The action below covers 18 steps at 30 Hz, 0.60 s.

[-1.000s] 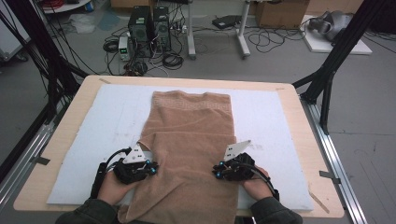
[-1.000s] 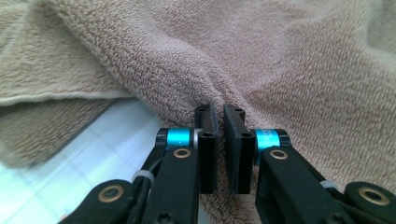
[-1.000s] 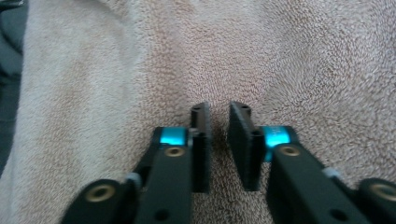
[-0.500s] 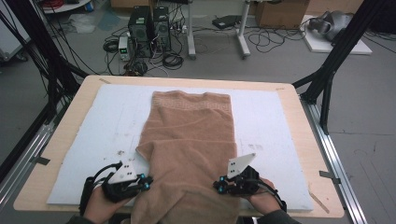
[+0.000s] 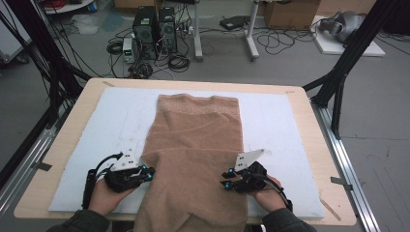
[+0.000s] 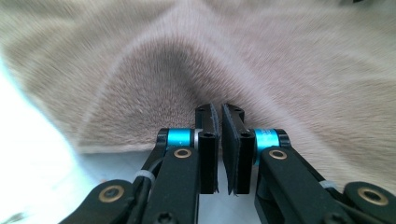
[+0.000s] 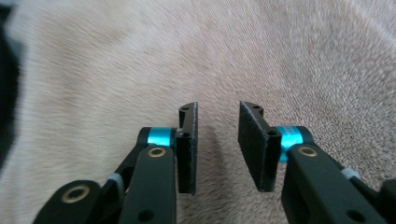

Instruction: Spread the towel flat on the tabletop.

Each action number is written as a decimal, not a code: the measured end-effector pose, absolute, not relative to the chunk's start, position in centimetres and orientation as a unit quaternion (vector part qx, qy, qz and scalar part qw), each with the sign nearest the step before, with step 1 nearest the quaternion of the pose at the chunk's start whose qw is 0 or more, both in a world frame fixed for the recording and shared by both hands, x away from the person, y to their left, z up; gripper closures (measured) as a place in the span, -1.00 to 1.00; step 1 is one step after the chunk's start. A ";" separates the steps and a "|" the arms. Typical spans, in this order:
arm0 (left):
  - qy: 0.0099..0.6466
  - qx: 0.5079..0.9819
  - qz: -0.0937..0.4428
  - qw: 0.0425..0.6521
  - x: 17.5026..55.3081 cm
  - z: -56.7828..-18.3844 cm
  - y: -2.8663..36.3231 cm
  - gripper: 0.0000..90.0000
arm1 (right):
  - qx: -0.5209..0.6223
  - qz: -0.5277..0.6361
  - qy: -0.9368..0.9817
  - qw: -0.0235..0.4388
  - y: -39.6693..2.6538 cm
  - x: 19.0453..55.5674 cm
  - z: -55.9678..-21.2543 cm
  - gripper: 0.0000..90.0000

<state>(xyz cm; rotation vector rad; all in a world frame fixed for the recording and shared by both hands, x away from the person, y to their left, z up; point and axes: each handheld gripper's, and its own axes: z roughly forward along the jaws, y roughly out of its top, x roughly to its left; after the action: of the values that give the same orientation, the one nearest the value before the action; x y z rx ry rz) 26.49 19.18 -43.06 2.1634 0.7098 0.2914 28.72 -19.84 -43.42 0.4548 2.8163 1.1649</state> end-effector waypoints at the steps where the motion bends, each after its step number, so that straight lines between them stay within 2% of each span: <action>1: 0.281 0.864 0.109 0.404 26.7 -43.5 18.7 0.75 | 0.150 0.376 0.914 0.025 -19.7 28.8 -43.6 0.46; 3: 0.282 0.868 0.106 0.394 26.9 -44.0 18.0 0.50 | 0.151 0.375 0.915 0.017 -19.5 29.1 -44.0 0.41; 5: 0.277 0.871 0.116 0.390 26.9 -44.2 17.5 0.46 | 0.151 0.377 0.914 0.014 -19.5 29.2 -44.0 0.42; 7: 0.274 0.872 0.120 0.388 26.9 -44.2 17.2 0.60 | 0.153 0.379 0.912 0.013 -19.5 29.3 -44.1 0.47; 9: 0.266 0.874 0.127 0.385 26.6 -44.2 16.9 0.85 | 0.157 0.378 0.912 0.015 -19.6 29.3 -44.1 0.61; 10: 0.264 0.875 0.136 0.382 26.4 -44.1 16.8 0.90 | 0.154 0.378 0.913 0.017 -19.6 29.4 -44.1 0.68; 12: 0.265 0.875 0.142 0.380 26.2 -44.0 16.9 0.92 | 0.147 0.376 0.915 0.015 -19.5 29.4 -44.0 0.84; 18: 0.280 0.864 0.159 0.386 24.7 -43.1 19.7 0.93 | 0.132 0.376 0.917 0.015 -19.6 28.2 -43.6 0.90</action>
<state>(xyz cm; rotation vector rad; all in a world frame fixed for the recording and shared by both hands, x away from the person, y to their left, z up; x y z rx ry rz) 24.65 19.68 -43.08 2.2009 0.7129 0.4061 28.23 -19.58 -43.60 0.4116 2.8528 1.1703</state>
